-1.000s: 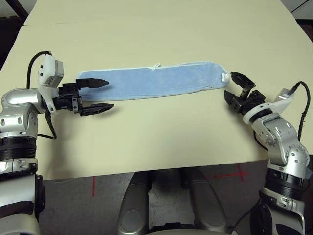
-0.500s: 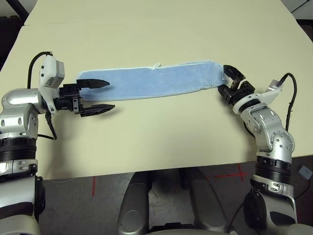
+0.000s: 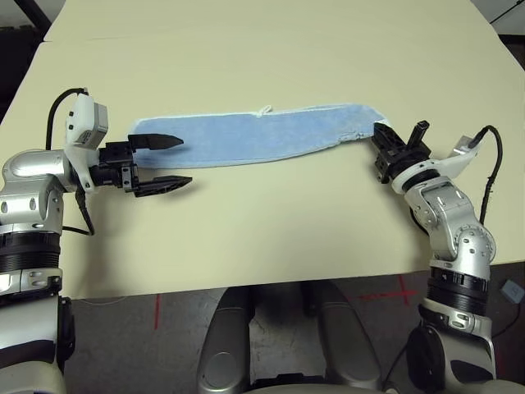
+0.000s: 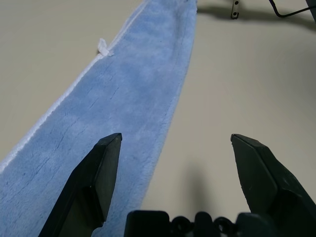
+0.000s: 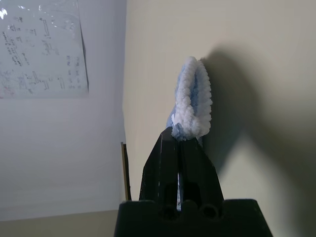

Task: Fold the towel and set it aside.

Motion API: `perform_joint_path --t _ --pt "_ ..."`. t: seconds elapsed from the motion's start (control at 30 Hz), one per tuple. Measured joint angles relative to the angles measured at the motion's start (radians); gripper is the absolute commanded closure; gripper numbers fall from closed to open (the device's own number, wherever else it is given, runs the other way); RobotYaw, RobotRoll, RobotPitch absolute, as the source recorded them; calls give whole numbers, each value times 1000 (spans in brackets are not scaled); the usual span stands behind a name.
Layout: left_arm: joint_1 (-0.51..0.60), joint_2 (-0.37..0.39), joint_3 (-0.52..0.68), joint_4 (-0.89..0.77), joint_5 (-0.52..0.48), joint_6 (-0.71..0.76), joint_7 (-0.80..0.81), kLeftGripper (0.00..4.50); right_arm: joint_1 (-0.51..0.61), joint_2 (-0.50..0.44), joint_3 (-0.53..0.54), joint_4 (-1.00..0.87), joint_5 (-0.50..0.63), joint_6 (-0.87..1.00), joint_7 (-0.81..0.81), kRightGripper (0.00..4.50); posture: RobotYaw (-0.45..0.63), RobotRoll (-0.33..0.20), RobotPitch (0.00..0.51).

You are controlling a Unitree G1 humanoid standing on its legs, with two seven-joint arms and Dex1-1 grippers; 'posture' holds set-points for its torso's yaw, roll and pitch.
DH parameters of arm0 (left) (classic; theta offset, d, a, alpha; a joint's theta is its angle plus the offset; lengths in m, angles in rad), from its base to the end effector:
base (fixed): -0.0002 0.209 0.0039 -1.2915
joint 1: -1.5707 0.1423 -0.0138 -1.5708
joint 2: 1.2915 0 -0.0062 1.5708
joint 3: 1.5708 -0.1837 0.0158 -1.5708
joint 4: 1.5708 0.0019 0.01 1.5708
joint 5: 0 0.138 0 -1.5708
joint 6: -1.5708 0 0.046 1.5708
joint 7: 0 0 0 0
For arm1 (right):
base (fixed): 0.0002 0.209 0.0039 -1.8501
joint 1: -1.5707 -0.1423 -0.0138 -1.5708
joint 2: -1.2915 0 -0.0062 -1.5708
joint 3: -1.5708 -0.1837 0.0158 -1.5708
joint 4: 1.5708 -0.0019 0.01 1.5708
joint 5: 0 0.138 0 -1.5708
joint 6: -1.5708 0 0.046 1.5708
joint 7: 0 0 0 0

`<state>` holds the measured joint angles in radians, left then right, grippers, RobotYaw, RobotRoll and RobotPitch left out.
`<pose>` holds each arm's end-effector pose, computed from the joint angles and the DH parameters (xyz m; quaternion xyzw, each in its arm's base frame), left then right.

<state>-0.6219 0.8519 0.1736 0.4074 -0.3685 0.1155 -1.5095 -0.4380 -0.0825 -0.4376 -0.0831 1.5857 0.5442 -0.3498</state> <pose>0.2755 0.3286 0.2231 0.2009 0.0082 -0.5383 0.8184 0.2567 -0.1965 0.1561 0.6441 0.0090 0.1182 0.7557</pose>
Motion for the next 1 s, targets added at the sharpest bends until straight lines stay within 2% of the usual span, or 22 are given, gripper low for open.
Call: perform_joint_path --t 0.23,0.7,1.0 --pt "-2 0 -1 3 0 0 3 0 31 -46 -2 -15 2 7 6 4486 59 0 316" --pt "-54 -13 -2 83 9 -44 53 0 93 -210 -43 44 -18 33 126 4486 47 0 311" --pt "-99 -25 -10 154 16 -105 63 0 99 -262 -56 70 -34 59 160 4486 43 0 312"
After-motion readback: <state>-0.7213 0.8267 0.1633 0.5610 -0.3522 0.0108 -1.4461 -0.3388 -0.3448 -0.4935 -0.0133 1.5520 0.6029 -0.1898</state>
